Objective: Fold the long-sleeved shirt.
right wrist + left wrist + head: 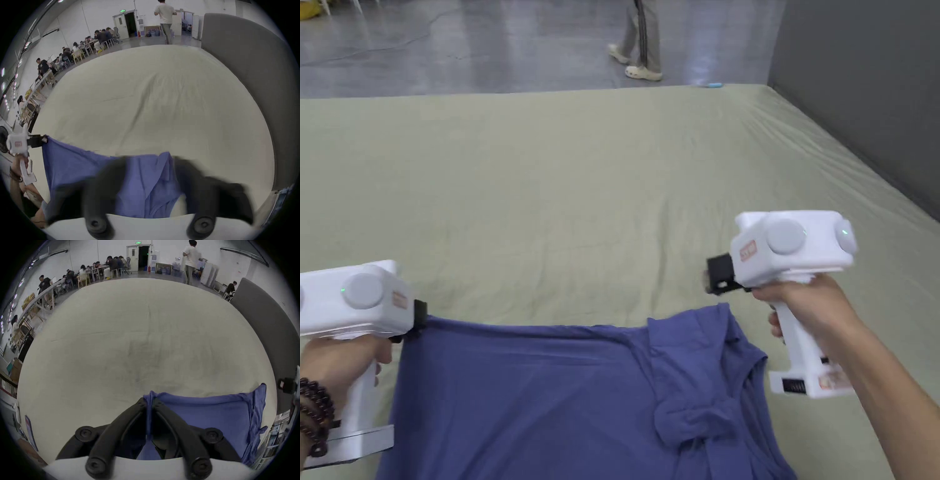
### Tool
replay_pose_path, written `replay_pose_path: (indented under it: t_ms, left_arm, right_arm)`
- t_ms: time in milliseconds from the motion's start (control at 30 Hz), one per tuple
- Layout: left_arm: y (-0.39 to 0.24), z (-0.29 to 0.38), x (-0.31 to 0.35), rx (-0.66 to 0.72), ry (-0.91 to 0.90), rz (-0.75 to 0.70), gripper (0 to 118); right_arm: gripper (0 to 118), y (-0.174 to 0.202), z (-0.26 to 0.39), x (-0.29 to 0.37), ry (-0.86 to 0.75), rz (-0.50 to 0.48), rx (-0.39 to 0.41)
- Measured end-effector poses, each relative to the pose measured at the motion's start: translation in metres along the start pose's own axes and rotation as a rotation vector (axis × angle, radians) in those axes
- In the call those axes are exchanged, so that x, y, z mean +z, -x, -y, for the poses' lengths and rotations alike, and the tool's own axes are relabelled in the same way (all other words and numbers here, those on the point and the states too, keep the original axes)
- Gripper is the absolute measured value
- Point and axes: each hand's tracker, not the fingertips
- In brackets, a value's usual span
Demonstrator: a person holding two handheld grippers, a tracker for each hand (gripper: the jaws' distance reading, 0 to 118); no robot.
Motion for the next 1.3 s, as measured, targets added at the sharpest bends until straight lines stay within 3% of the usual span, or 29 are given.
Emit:
replay_pose_path:
  t_ms: [33,133,233,433,600,633,900,1067,1300]
  left_arm:
    - [0.000,0.002,-0.001,-0.009,0.001,-0.006,2]
    - [0.001,0.005,-0.005,0.007,-0.017,0.001,2]
    - [0.000,0.006,-0.008,0.026,-0.010,0.017,2]
    - [-0.004,0.004,-0.010,-0.003,-0.006,0.000,2]
    - [-0.003,0.002,-0.012,0.004,-0.006,-0.002,2]
    - [-0.003,0.003,-0.012,0.003,-0.006,0.000,2]
    - [-0.001,0.011,0.010,0.016,-0.049,0.007,2]
    - [0.004,0.019,0.054,0.010,-0.113,0.040,2]
    - [0.017,0.064,0.121,-0.013,-0.209,0.076,2]
  right_arm:
    - [106,-0.004,-0.007,-0.014,0.050,0.004,0.004]
    - [102,-0.014,-0.017,-0.050,0.140,0.045,-0.024]
    - [99,-0.020,-0.014,-0.077,0.220,0.018,-0.045]
    - [68,-0.023,-0.006,-0.106,0.245,0.015,-0.092]
    - [23,-0.013,-0.003,-0.109,0.251,-0.015,-0.116]
    - [21,-0.011,-0.003,-0.108,0.251,-0.021,-0.113]
    - [19,-0.003,-0.007,-0.076,0.208,-0.010,-0.096]
    - [19,0.005,-0.004,-0.015,0.071,-0.052,-0.041]
    - [19,0.018,0.050,0.076,-0.083,-0.061,0.019]
